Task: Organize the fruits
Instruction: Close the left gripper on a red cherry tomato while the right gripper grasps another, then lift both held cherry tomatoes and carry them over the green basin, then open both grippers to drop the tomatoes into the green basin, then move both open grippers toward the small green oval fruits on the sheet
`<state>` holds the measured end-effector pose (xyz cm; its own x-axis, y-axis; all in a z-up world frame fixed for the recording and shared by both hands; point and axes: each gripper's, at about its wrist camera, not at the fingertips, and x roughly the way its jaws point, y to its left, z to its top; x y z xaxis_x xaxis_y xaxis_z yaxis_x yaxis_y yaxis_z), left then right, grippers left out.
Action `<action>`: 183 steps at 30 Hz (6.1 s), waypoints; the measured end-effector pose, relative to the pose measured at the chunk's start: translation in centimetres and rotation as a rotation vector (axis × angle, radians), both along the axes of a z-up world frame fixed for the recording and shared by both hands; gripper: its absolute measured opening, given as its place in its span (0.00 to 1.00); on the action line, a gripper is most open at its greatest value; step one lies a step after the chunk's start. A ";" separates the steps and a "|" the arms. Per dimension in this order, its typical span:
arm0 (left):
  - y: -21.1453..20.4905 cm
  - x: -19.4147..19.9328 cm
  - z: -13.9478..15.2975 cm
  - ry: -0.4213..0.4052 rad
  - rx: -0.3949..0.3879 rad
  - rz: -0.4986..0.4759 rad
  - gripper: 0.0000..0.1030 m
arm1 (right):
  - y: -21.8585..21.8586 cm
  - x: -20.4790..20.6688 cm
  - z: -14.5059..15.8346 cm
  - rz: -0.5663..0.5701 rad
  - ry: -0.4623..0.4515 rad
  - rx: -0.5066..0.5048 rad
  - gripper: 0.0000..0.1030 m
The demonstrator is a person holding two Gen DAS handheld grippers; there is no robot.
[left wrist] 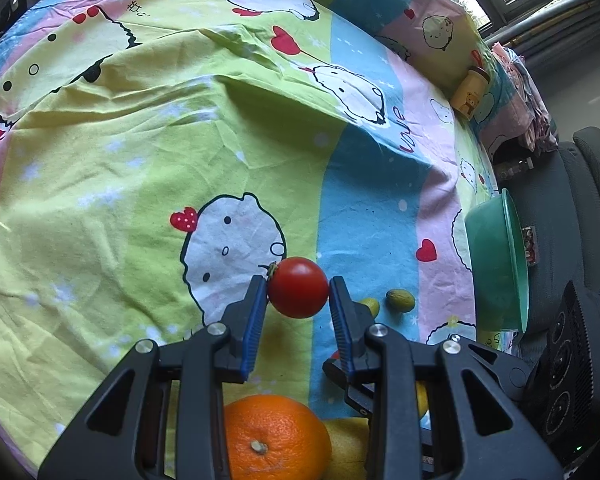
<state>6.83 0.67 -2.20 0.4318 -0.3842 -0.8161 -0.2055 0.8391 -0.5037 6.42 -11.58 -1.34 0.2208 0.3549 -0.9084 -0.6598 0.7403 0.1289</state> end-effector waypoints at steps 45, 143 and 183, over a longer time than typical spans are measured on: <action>0.9 -0.5 0.3 -0.010 0.012 0.042 0.27 | 0.5 3.5 -0.7 -0.107 0.174 0.124 0.27; -27.9 6.3 5.1 -0.229 0.054 -0.440 0.29 | -30.2 6.1 6.4 -0.916 -0.015 0.379 0.27; -4.7 3.2 2.0 -0.130 0.042 -0.085 0.70 | -12.5 5.6 6.1 -0.438 0.049 0.363 0.61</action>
<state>10.06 -4.02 -0.16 0.5019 -0.3907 -0.7717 -0.0680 0.8716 -0.4855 12.05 -24.06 4.71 0.3781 0.5313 -0.7581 -0.2881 0.8458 0.4490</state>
